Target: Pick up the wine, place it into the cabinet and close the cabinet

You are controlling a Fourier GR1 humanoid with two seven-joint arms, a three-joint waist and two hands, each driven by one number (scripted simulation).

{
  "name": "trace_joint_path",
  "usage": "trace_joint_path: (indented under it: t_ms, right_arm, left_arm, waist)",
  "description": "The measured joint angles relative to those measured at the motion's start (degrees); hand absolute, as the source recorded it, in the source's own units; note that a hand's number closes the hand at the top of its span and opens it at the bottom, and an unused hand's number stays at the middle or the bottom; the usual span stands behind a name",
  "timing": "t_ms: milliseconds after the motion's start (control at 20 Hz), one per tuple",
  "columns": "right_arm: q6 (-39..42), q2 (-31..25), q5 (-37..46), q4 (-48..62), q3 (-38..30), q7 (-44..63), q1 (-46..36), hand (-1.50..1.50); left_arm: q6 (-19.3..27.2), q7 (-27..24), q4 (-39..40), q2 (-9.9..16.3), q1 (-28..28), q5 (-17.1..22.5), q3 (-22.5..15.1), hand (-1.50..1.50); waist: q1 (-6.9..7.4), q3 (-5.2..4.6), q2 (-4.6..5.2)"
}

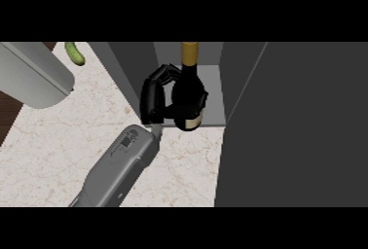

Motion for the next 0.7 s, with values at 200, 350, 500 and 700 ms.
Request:
trace_joint_path:
  t_ms: [200, 350, 500, 700]
  right_arm:
    - [0.4, -0.3, -0.2, 0.1, -0.8, -0.2, 0.1, -1.5]
    - [0.2, 0.0, -0.3, 0.1, -0.6, -0.2, 0.1, -1.5]
    - [0.4, 0.5, -0.4, 0.0, -0.1, -0.8, 1.1, -1.5]
    - [0.8, 0.8, -0.4, 0.3, 0.0, -1.5, 1.4, -1.5]
  left_arm:
    - [-1.9, 0.5, 3.8, 0.2, -2.9, 1.1, 2.1, 1.5]
    - [-3.5, 1.5, 6.2, 0.5, -5.1, 1.3, 4.4, 1.5]
    - [-3.8, 0.6, 9.4, 0.5, -6.9, 1.5, 4.8, 1.5]
    - [-4.7, -2.4, 16.0, 0.2, -11.0, 2.8, 7.0, 1.5]
  waist:
    - [-0.09, 0.01, 0.02]
    - [-0.14, 0.01, 0.02]
    - [-0.29, 0.01, -0.03]
    - [-0.65, 0.0, 0.04]
